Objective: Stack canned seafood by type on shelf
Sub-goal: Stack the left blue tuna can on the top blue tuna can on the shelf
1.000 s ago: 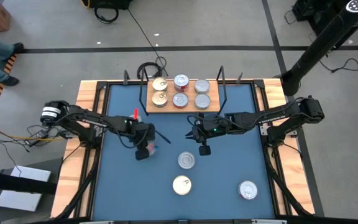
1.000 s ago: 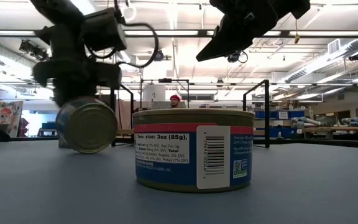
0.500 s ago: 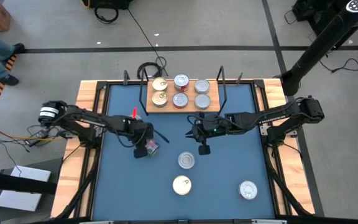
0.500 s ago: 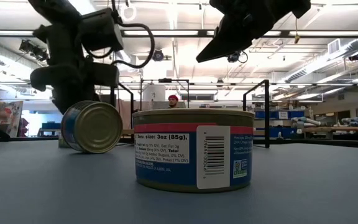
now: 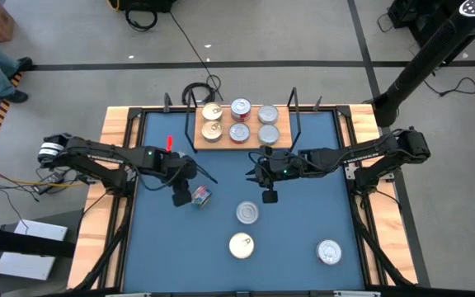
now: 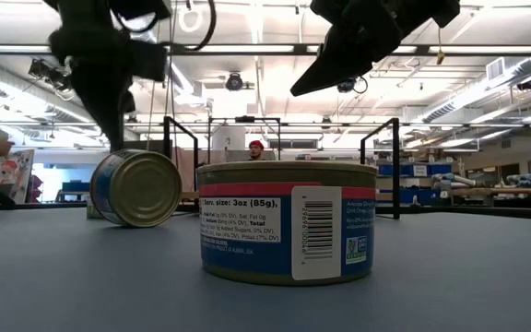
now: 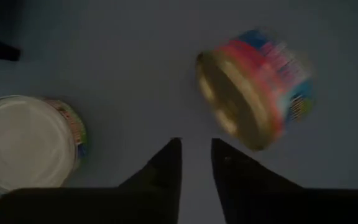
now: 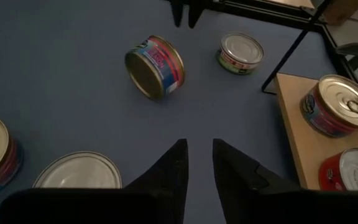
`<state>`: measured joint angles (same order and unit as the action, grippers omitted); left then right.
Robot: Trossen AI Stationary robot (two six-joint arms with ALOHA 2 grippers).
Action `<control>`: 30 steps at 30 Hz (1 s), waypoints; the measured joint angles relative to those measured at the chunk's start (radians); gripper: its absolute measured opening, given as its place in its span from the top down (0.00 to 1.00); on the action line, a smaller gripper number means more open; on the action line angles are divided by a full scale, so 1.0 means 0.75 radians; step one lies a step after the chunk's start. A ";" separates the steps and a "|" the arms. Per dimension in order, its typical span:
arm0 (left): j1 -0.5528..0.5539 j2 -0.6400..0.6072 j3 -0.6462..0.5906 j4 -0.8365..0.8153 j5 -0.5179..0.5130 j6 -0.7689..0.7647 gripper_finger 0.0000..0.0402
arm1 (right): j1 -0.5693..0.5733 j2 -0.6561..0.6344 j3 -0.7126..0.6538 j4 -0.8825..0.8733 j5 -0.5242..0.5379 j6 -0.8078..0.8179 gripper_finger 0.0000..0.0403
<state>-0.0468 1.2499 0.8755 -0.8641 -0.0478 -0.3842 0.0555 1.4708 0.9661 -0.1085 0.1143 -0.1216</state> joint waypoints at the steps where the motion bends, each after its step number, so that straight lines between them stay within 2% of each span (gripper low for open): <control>1: -0.014 0.000 0.016 0.007 0.000 -0.053 0.75 | 0.000 0.000 0.000 -0.002 0.000 0.005 0.79; 6: -0.087 0.015 0.043 0.066 0.001 -0.282 0.60 | 0.000 0.000 0.000 -0.010 0.000 0.010 0.79; 17: -0.195 0.100 0.043 0.139 -0.064 -0.491 0.27 | 0.000 0.000 0.000 -0.028 0.000 0.010 0.79; 24: -0.211 0.198 0.043 0.153 -0.089 -0.508 0.17 | 0.000 0.000 0.000 -0.029 -0.001 0.019 0.78; 30: -0.212 0.221 0.044 0.213 -0.098 -0.501 0.17 | 0.000 0.000 0.000 -0.031 -0.001 0.019 0.79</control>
<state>-0.2054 1.4158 0.9085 -0.7043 -0.1210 -0.7597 0.0555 1.4708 0.9663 -0.1318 0.1137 -0.1074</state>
